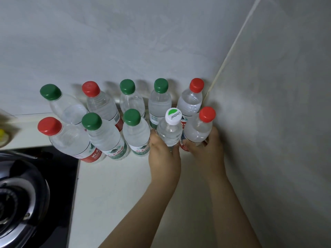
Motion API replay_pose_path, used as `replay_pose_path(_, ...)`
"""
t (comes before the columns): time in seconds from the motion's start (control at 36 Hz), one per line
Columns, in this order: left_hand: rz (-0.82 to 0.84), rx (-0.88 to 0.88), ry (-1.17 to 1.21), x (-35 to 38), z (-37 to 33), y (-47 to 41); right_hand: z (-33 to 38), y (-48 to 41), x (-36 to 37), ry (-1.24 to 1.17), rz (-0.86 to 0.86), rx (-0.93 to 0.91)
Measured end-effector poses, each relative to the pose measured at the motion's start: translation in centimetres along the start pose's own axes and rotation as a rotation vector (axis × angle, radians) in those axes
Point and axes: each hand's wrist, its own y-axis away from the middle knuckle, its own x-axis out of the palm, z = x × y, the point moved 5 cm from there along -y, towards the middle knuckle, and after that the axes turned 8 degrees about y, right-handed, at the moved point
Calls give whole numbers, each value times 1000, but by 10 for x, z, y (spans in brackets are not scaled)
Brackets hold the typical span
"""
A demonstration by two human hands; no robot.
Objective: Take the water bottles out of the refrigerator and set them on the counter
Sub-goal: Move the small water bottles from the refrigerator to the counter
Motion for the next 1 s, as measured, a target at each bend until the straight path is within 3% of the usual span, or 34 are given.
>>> replay_pose_path(0.36, 124, -134, -57, -18, -9, 22, 3, 40, -27, -38, -34, 75)
replay_pose_path(0.67, 112, 4, 137, -86, -55, 73, 65, 99, -53, -80, -72, -39)
replay_pose_path(1.0, 169, 203, 464, -226, -120, 128, 174, 205, -62, -221, -82, -305)
